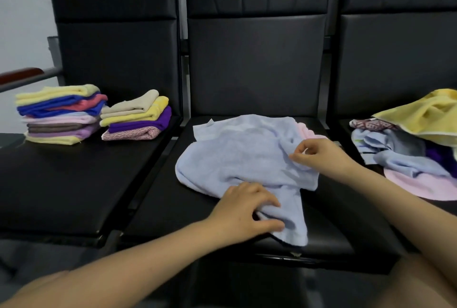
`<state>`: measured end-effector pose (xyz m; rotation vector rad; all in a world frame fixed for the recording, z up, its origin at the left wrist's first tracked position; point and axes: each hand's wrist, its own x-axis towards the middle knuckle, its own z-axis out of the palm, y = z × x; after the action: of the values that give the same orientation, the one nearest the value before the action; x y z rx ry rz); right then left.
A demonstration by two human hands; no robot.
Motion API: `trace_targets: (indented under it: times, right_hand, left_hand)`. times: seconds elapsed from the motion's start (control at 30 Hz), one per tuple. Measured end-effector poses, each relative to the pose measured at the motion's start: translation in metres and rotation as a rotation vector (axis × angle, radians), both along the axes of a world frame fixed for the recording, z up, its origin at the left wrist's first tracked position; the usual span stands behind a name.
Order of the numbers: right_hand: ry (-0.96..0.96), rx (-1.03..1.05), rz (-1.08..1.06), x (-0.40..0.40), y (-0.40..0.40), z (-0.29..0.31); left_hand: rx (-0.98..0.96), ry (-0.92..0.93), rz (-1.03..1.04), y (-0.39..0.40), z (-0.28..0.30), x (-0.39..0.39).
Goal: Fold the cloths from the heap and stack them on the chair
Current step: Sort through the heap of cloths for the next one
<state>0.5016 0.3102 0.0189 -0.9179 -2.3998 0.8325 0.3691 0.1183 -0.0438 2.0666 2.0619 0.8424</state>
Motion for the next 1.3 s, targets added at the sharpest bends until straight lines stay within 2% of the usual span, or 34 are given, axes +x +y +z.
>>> trace_targets:
  times: [0.1, 0.17, 0.2, 0.27, 0.3, 0.4, 0.57, 0.6, 0.7, 0.8, 0.87, 0.93, 1.0, 1.03, 1.1, 1.17, 1.2, 1.23, 1.3]
  right_hand:
    - [-0.113, -0.221, 0.234, 0.007, -0.013, -0.001]
    - [-0.197, -0.345, 0.379, 0.014, -0.016, -0.008]
    - [-0.206, -0.343, 0.416, 0.016, -0.015, -0.013]
    - [-0.203, -0.21, 0.405, 0.02, -0.012, -0.022]
    - [-0.228, -0.105, 0.39, 0.02, -0.01, -0.026]
    - [-0.288, 0.107, 0.39, 0.018, -0.006, -0.036]
    - [-0.172, 0.164, 0.355, 0.007, -0.005, -0.037]
    - [-0.121, 0.106, 0.343, 0.004, -0.008, -0.033]
    - [0.099, -0.187, 0.251, -0.003, -0.016, -0.012]
    - [0.185, -0.301, 0.078, -0.011, -0.012, 0.0]
    - [0.102, -0.209, -0.035, -0.011, -0.005, -0.003]
    - [-0.042, 0.131, -0.124, -0.008, 0.0, -0.008]
    - [0.046, 0.398, -0.062, -0.007, -0.008, -0.006]
    - [0.118, 0.415, 0.008, -0.008, -0.015, -0.003]
    - [0.087, 0.217, 0.177, -0.014, -0.035, -0.002]
    - [-0.224, 0.052, 0.279, -0.021, -0.057, -0.011]
    - [-0.358, 0.107, 0.304, -0.024, -0.064, -0.018]
    - [-0.406, 0.219, 0.309, -0.027, -0.067, -0.025]
    - [-0.31, 0.3, 0.291, -0.032, -0.064, -0.033]
  left_hand:
    - [0.016, -0.045, 0.024, 0.0, -0.007, -0.002]
    - [0.01, -0.259, 0.037, 0.0, 0.001, -0.005]
    - [0.005, -0.402, 0.05, 0.0, 0.008, -0.008]
    - [0.018, -0.69, 0.136, -0.004, 0.027, -0.019]
    - [0.033, -0.777, 0.213, -0.006, 0.033, -0.03]
    - [0.074, -0.911, 0.428, -0.01, 0.04, -0.059]
    - [0.181, -1.18, 0.718, -0.009, 0.035, -0.079]
    - [0.186, -1.163, 0.735, -0.008, 0.036, -0.079]
    - [0.163, -0.936, 0.687, -0.01, 0.038, -0.071]
    - [0.044, -0.725, 0.547, -0.013, 0.034, -0.058]
    - [-0.035, -0.579, 0.508, -0.011, 0.028, -0.054]
    - [-0.061, -0.477, 0.509, -0.009, 0.025, -0.053]
    - [-0.055, -0.484, 0.511, -0.009, 0.024, -0.054]
    - [-0.056, -0.507, 0.515, -0.009, 0.023, -0.055]
    - [-0.076, -0.529, 0.534, -0.008, 0.025, -0.054]
    - [-0.14, -0.505, 0.562, -0.006, 0.025, -0.05]
    - [-0.184, -0.466, 0.577, -0.006, 0.025, -0.048]
    - [-0.223, -0.417, 0.58, -0.006, 0.025, -0.046]
    - [-0.266, -0.334, 0.554, -0.006, 0.027, -0.045]
